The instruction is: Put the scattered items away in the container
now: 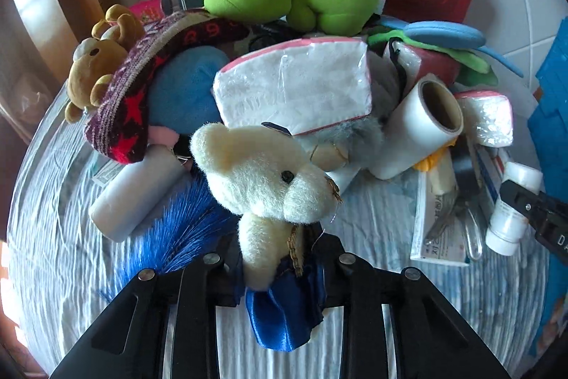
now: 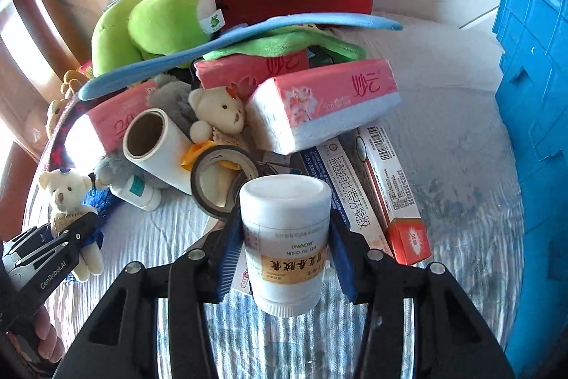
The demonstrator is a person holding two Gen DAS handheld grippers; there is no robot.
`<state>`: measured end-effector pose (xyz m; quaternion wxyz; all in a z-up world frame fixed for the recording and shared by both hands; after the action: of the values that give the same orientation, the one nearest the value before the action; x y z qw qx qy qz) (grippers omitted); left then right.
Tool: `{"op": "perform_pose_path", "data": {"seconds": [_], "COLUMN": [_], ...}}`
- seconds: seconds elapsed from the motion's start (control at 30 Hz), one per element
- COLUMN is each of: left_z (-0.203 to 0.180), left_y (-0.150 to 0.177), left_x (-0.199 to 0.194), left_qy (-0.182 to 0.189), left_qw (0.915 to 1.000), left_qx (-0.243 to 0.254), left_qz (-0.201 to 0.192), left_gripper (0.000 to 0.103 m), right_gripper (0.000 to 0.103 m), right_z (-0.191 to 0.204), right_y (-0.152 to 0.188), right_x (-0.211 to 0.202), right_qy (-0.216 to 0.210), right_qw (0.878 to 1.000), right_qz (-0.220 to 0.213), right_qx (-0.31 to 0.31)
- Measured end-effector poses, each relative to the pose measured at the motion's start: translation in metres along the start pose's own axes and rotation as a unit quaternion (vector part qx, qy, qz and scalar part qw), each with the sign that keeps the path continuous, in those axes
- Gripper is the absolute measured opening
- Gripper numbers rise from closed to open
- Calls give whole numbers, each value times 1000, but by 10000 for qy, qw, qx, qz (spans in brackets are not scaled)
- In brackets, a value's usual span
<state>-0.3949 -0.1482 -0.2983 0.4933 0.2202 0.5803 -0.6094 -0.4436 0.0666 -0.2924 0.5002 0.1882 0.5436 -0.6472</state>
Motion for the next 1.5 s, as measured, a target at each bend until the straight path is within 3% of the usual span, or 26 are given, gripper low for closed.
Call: {"op": "perform_pose_path", "data": {"seconds": [0.4,0.6,0.77,0.93,1.17,1.5], "left_z": [10,7,3,-12,-59,-185], "left_y": [9,16,22,25,30,44], "left_x": [-76,-134,-184,-222,-279,-367], "left_qy": [128,217,295,702,1161,1613], "left_qw": [9967,9909,9838,9761,9610,9411], "left_qx": [-34,5,40,191,495,703], "left_qz": [-805,-1328,-1766,-2048,-2461,-2887], "left_gripper": [28,28,28,28,28,28], "right_gripper": [46,46,46,46,46,46], "right_z": [62,92,97,101,66,-45], "right_y": [13,18,24,31,41,65], "right_x": [-82,-141,-193,-246,-324,-432], "right_qy": [-226,-359,-22,345,818,1300], "right_qw": [9956,9889,9846,9779,9658,9492], "right_qz": [-616,-977,-1349,-1725,-2294,-2776], "right_qx": [-662,-1062,-1112,-1134,-889,-713]}}
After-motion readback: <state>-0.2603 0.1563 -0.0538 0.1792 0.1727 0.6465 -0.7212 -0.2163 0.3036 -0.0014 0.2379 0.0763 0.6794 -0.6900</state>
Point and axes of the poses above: each gripper's, at about its wrist camera, not at the fingertips, and x roughly the way its jaws point, z to its left, y to its underside, the point moved 4 cm from there along x, roughly the way its jaws point, and after that the axes turned 15 degrees about -y, right-handed, at the moved point
